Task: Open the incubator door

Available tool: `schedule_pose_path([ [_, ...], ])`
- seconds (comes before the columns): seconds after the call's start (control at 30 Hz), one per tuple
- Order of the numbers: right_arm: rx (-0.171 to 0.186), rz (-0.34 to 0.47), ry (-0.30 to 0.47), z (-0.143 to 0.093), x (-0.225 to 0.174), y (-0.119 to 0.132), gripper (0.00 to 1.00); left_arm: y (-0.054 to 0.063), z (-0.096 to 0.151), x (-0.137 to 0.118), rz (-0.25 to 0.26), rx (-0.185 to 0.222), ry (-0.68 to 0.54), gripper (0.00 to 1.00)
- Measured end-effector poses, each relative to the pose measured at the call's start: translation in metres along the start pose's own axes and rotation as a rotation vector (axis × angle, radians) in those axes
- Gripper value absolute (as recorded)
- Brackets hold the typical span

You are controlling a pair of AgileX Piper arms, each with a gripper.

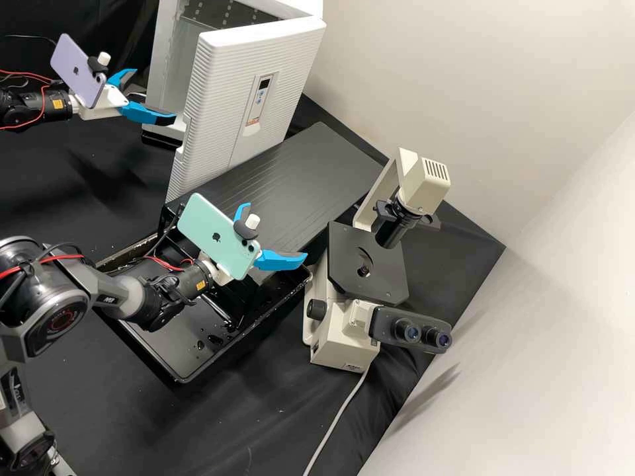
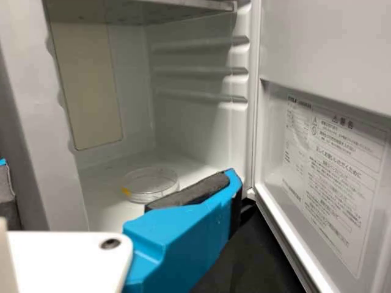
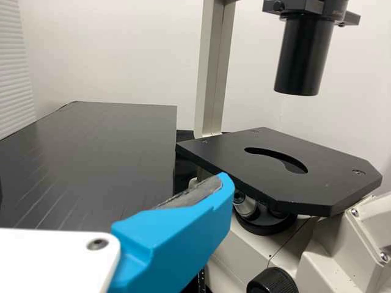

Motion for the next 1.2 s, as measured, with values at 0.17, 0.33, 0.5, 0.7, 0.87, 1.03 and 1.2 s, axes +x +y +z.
schedule_pose_path([
  [0.17,0.000,0.000,0.000,0.000,0.000,0.000,1.00,0.003,0.003,0.013,0.012,-0.001,-0.019,1.00],
  [0.33,0.000,0.000,0.000,0.000,0.000,0.000,1.00,0.009,0.001,0.025,0.004,0.016,-0.038,1.00],
  [0.5,0.000,0.000,0.000,0.000,0.000,0.000,1.00,0.020,-0.006,0.040,0.028,0.008,-0.024,1.00],
  [0.7,0.000,0.000,0.000,0.000,0.000,0.000,1.00,0.022,-0.004,0.046,0.006,0.024,-0.042,1.00],
  [0.87,0.000,0.000,0.000,0.000,0.000,0.000,1.00,0.020,0.000,0.050,-0.007,0.005,-0.069,1.00],
  [1.03,0.000,0.000,0.000,0.000,0.000,0.000,1.00,0.015,0.005,0.054,-0.016,0.024,-0.096,1.00],
  [1.2,0.000,0.000,0.000,0.000,0.000,0.000,1.00,0.015,0.007,0.055,-0.013,0.022,-0.100,1.00],
])
